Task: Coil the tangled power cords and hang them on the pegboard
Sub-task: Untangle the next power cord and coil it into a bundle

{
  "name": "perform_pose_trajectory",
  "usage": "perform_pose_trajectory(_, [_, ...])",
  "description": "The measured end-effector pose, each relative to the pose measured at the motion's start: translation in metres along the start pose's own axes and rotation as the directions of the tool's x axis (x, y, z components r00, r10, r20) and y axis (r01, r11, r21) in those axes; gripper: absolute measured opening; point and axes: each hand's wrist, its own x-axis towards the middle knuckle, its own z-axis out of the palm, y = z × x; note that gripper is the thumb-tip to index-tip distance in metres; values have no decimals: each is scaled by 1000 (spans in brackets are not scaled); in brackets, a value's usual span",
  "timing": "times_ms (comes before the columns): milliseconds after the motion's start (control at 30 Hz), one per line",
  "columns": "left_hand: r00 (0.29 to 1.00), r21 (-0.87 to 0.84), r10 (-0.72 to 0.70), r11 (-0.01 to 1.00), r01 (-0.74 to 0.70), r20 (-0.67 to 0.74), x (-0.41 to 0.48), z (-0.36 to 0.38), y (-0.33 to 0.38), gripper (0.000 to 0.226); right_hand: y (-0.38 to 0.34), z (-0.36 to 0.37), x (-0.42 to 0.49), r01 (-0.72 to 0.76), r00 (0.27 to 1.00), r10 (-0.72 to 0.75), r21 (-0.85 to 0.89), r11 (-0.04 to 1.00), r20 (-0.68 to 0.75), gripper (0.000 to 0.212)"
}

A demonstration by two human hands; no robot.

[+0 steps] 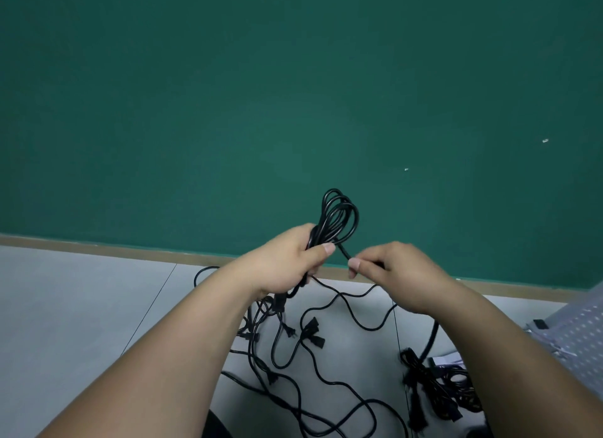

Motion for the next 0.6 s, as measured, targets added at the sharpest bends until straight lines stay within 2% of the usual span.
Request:
perform_pose_trajectory(67, [995,184,-51,981,66,-84,3,-3,-6,20,-12,1,-4,81,996,-72,-157,984,61,31])
perform_pose_trajectory(167, [986,190,-118,972,140,-122,6,-5,-7,13,-22,3,-9,203,977,-170,-325,924,126,30])
perform_pose_trajectory(233, [986,223,-126,964,147,-105,6,-2,-5,15,-30,4,-13,251,966,-203,-409,877,159,24])
perform_pose_trajectory(333, [993,399,-115,910,114,-21,7,8,-4,17,-41,6,-19,347,937,-309,-513,785,162,27])
perform_pose_trajectory(467, [981,603,-160,795,61,111,12,25,-10,15,-41,-8,-20,356,917,-398,-526,772,36,30])
perform_pose_trajectory(600, [970,624,-110,779,-50,216,9,42,8,29,-10,-27,-15,280,889,-380,-356,892,-254,33])
